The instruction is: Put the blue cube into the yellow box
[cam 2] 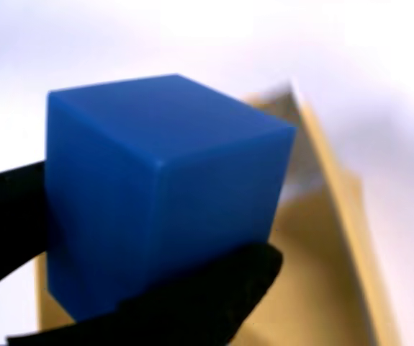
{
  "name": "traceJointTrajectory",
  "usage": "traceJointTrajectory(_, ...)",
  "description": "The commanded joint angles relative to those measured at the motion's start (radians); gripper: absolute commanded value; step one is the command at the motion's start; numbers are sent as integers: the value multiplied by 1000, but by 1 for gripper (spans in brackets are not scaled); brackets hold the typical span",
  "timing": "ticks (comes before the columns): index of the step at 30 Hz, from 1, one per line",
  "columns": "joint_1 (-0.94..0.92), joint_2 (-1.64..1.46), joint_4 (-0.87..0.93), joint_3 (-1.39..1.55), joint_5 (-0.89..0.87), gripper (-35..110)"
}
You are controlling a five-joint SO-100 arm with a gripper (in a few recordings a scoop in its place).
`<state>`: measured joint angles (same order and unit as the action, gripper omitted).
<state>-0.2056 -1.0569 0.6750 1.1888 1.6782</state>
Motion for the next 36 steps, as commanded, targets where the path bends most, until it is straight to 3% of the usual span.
traceJointTrajectory(1, -21, -67, -25, 0, -6, 19)
traceJointTrajectory(6, -31, -55, -40, 37, -26, 20)
traceJointTrajectory(16, -57, -49, -224, 135, -69, 37)
traceJointTrajectory(23, -35, -163, -245, 114, -60, 33)
traceJointTrajectory(26, -12, -255, -175, 83, -43, 27)
traceJointTrajectory(30, 21, -414, 51, 84, -54, 20)
traceJointTrajectory(36, 106, -706, 264, 321, -80, 9)
